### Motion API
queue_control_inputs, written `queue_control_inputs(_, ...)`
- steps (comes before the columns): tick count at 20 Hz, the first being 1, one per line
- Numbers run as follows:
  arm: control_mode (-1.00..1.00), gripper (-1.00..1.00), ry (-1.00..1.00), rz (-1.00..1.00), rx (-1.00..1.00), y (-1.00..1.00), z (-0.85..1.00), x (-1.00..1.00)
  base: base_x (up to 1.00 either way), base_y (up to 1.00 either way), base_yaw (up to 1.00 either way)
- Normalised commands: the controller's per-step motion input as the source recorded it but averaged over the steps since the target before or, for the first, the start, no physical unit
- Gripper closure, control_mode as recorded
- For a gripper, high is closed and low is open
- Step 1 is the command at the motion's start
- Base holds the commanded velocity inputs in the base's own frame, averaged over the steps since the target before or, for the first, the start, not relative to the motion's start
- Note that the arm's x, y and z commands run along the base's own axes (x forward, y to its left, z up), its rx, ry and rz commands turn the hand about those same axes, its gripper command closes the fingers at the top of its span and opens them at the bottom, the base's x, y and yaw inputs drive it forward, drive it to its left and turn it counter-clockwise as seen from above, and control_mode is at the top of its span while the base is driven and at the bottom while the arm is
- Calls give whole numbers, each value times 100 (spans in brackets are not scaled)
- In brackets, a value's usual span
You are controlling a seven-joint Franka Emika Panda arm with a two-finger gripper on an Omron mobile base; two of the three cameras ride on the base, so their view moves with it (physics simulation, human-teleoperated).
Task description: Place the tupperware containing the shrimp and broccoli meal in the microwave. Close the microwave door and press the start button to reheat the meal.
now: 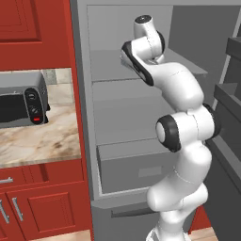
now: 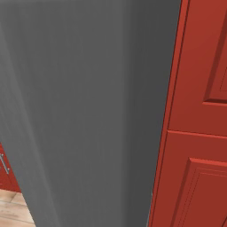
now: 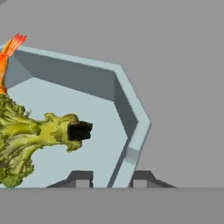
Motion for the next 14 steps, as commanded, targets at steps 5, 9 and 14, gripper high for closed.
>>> queue_control_inputs(5, -100, 100, -5, -6, 0, 0, -11, -98, 0, 0, 0)
queue_control_inputs(9, -100, 100, 0, -7, 0, 0, -12, -100, 0, 0, 0)
queue_control_inputs(14, -100, 100, 0, -9, 0, -8, 0, -100, 0, 0, 0)
